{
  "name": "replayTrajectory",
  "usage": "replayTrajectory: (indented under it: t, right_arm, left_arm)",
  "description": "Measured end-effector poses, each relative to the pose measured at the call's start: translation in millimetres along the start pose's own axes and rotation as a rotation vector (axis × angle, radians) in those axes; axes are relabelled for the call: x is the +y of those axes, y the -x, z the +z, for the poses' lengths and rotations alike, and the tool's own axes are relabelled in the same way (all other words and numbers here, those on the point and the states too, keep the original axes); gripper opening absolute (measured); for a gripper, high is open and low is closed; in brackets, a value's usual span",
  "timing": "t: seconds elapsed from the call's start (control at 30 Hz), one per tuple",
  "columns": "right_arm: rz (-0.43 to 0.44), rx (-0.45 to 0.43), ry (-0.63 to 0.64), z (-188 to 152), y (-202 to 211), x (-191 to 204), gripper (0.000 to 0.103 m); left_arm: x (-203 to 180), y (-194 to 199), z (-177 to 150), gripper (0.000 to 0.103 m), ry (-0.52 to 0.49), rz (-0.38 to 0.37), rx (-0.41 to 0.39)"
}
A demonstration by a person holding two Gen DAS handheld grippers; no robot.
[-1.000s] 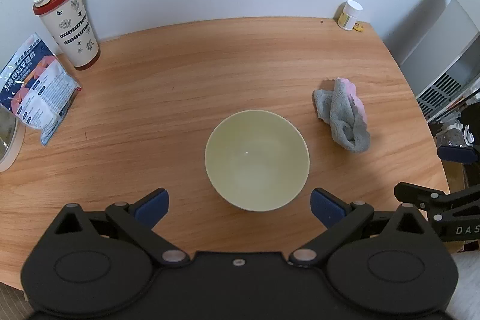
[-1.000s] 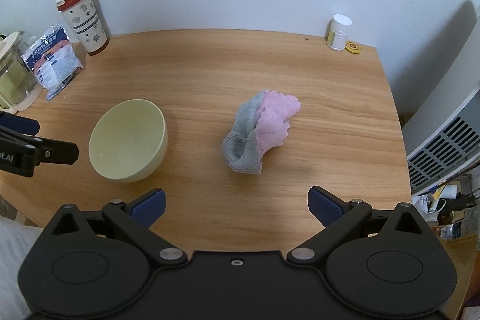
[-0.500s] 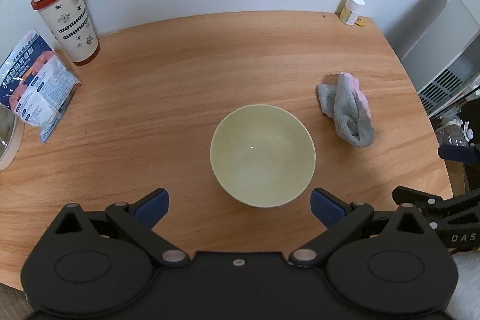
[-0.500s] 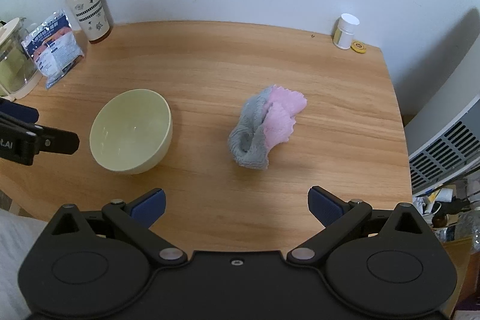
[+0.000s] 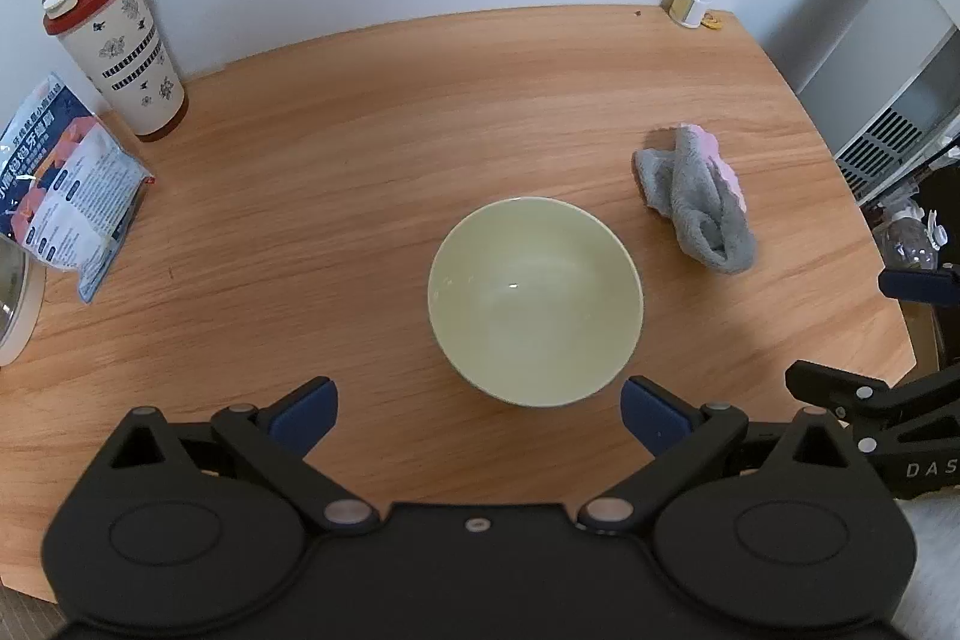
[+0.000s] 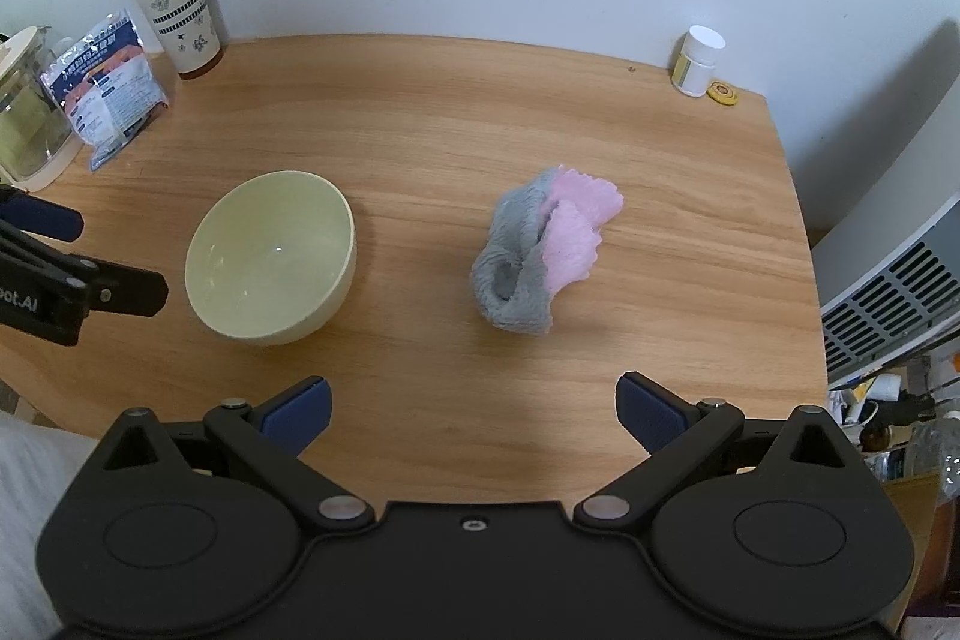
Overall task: Clean bowl
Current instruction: 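Move both tools toward the bowl and the grey-pink cloth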
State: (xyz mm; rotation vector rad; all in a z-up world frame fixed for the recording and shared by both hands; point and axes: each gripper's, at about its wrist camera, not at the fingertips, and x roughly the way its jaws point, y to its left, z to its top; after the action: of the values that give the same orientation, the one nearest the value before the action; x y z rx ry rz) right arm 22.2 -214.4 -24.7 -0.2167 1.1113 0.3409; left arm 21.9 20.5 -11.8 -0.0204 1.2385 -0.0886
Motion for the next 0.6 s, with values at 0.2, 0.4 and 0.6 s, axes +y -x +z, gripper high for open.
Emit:
replayTrajectory:
  t: [0.2, 0.4, 0.6]
  right_arm:
    - [-0.014, 0.001, 0.004, 1.0, -2.5, 6.5, 0.103]
    - [-0.047, -0.029, -0.014, 6.2, -1.7, 2.5, 0.103]
    - [-0.029, -0.072, -0.011, 8.4, -4.6, -0.1, 0.103]
  left_arm:
    - [10.3, -3.0, 2.8, 0.103, 0.011, -0.007, 0.004]
    - [24.9, -7.6, 7.2, 0.103, 0.031, -0.009, -0.012]
    - [29.5, -15.7, 12.9, 0.103, 0.015, -0.027, -0.031]
